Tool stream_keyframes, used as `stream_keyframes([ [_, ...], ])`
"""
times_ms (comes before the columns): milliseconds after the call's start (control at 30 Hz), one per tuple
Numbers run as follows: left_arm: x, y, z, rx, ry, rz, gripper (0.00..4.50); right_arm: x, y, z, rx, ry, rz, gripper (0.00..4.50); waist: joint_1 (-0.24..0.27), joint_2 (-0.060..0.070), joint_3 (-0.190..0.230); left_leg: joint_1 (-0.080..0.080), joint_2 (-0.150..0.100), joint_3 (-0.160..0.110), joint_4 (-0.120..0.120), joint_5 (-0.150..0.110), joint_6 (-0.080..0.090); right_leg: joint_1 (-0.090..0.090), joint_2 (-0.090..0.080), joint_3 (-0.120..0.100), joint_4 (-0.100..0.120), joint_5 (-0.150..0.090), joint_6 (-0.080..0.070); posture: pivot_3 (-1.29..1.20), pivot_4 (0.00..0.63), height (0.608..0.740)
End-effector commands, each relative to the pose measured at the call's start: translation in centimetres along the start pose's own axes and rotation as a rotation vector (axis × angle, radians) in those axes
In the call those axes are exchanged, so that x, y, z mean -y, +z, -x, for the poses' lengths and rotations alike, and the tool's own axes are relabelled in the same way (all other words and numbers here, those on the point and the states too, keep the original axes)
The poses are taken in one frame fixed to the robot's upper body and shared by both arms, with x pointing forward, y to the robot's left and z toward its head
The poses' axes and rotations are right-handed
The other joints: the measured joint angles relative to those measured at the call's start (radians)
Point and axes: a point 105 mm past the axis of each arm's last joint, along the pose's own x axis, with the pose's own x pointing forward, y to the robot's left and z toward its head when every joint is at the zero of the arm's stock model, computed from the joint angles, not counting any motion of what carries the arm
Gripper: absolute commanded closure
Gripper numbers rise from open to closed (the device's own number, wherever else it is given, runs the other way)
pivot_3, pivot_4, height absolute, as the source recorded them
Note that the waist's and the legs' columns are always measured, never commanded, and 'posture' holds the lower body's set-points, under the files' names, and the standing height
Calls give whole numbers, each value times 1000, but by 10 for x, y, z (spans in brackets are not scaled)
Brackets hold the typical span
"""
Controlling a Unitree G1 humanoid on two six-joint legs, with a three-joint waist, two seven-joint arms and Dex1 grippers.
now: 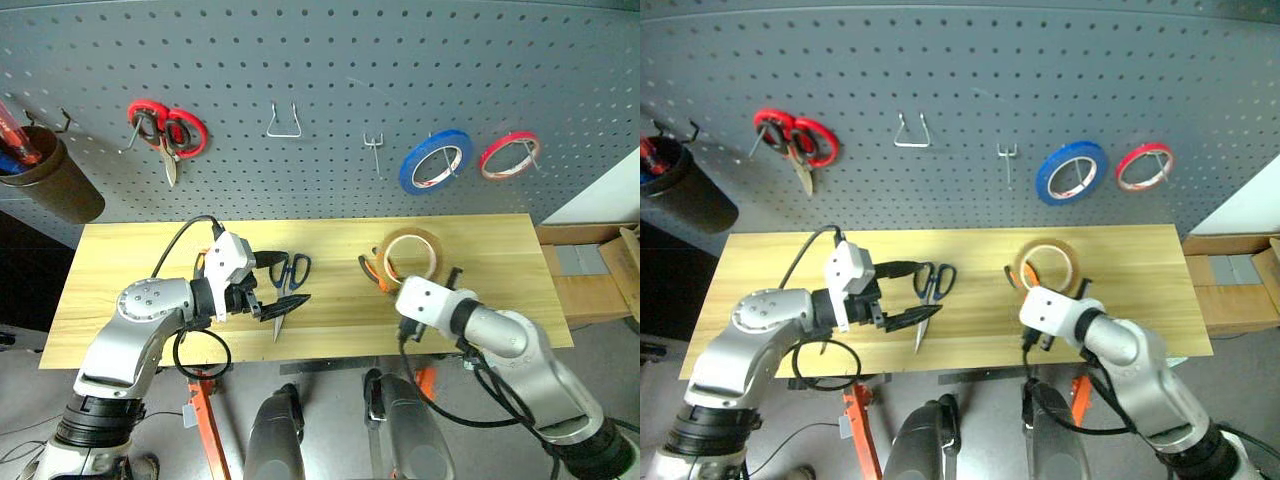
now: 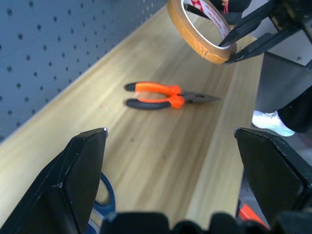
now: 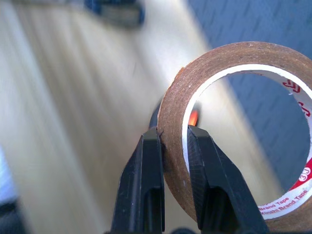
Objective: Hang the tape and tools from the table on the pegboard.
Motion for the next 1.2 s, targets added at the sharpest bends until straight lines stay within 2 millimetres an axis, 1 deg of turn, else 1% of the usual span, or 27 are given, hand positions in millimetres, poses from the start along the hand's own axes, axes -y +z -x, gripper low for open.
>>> stream_keyframes([
  [33, -5, 10, 1, 53, 26, -16, 0, 20, 35, 3, 144, -140, 127, 4183, -1, -1, 0, 0, 0, 0, 0, 0, 0, 0, 0, 0, 0, 0, 0, -211, 384, 740],
  [133, -8, 12, 1, 63, 37, -15, 0, 34, 48, 2, 199, -208, 165, 4183, -5, -1, 1, 0, 0, 2, -1, 0, 0, 0, 0, 0, -1, 0, 0, -213, 380, 740],
  [333, -14, 13, 1, 72, 61, -5, 0, 46, 59, -1, 251, -265, 153, 4183, -16, -1, 1, 0, 0, 3, -1, 0, 0, 0, 0, -1, -1, 0, 0, -216, 365, 740],
  [567, -22, 13, 2, 81, 109, -15, 0, 55, 46, -11, 232, -263, 173, 4183, -25, -1, 1, 0, 0, 3, 0, 0, 0, 0, 0, -1, 0, 0, 0, -213, 357, 740],
  [767, -24, 13, 3, 113, 120, 0, 0, 57, 47, -30, 260, -247, 189, 4183, -32, -1, 1, 0, 0, 4, 0, 0, 0, 0, 0, -1, 0, 0, 0, -209, 350, 740],
  [900, -22, 17, 3, 119, 100, -60, 0, 60, 47, -41, 271, -258, 191, 4183, -30, -1, 1, 0, 0, 4, 0, 0, -1, 0, 0, -1, 1, 0, 0, -205, 348, 740],
  [1033, -19, 20, 5, 145, 81, -74, 0, 59, 43, -45, 272, -265, 171, 4183, -28, -1, 1, 0, 0, 5, 0, 0, -1, 0, 0, -2, 1, 1, -1, -200, 345, 740],
  [1100, -21, 22, 7, 156, 86, -76, 0, 56, 40, -46, 269, -257, 154, 3473, -28, -1, 1, 0, 0, 5, 0, 0, -1, 0, 0, -2, 1, 1, -1, -200, 345, 740],
  [1133, -22, 23, 8, 164, 94, -77, 0, 54, 38, -46, 265, -250, 144, 3331, -28, -1, 1, 0, 0, 5, 0, 0, -1, 0, 0, -3, 1, 1, -1, -199, 344, 740],
  [1200, -25, 22, 11, 164, 108, -72, 0, 48, 33, -45, 251, -233, 123, 2671, -28, -1, 1, 0, 0, 5, 0, 0, -1, 0, 0, -3, 1, 1, -1, -199, 343, 740],
])
